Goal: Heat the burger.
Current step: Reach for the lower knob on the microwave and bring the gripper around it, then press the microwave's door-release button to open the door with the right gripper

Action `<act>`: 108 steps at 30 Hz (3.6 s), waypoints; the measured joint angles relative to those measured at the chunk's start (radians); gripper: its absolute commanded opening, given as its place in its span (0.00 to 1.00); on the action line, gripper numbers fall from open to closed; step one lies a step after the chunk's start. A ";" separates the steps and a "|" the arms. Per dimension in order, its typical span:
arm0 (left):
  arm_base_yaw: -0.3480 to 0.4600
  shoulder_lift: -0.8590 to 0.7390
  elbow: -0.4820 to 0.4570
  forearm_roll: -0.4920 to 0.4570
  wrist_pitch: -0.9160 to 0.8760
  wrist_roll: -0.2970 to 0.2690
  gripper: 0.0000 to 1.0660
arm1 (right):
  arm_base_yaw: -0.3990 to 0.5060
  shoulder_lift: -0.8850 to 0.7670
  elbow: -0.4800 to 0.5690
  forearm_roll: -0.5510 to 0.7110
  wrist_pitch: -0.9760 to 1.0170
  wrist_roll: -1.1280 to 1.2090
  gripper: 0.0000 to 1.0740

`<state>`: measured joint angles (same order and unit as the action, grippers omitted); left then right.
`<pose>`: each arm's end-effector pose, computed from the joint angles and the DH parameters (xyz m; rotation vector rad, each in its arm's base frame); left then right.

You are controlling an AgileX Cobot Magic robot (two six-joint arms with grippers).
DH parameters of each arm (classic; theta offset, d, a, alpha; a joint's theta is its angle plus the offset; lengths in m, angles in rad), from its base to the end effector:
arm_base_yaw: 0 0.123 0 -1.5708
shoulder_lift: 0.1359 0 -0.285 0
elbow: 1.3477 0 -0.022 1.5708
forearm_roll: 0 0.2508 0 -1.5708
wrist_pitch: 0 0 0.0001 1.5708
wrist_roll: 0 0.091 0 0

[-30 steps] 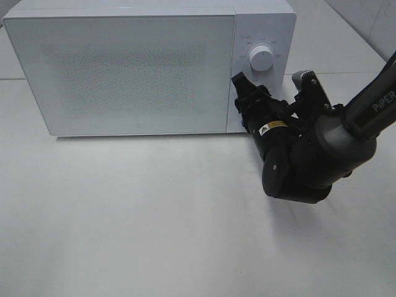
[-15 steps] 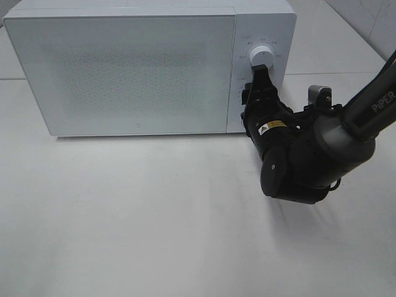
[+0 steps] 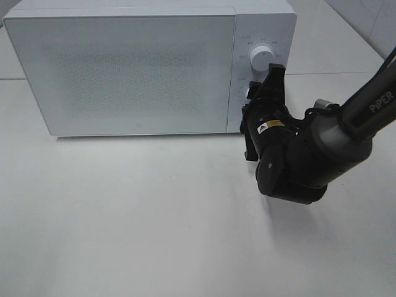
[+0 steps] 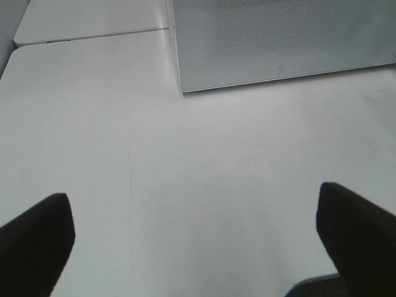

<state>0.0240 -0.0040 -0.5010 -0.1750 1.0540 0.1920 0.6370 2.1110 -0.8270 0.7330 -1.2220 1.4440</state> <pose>-0.0056 -0.0139 0.2791 0.1774 2.0133 -0.0723 0.3242 0.1687 0.1141 1.3661 1.1571 1.2329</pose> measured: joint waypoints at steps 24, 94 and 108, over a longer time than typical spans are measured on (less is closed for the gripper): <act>0.000 0.000 0.000 0.000 0.000 0.000 0.95 | 0.002 0.000 -0.003 0.014 0.000 0.075 0.06; 0.000 0.000 0.000 0.000 0.000 0.000 0.95 | -0.165 -0.605 0.186 -0.400 1.258 -1.358 0.71; 0.000 0.000 0.000 0.000 0.000 0.000 0.95 | -0.170 -0.704 0.022 -0.620 1.930 -1.485 0.71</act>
<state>0.0240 -0.0040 -0.5010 -0.1750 1.0540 0.1920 0.4670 1.4070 -0.8050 0.1130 0.7080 -0.0410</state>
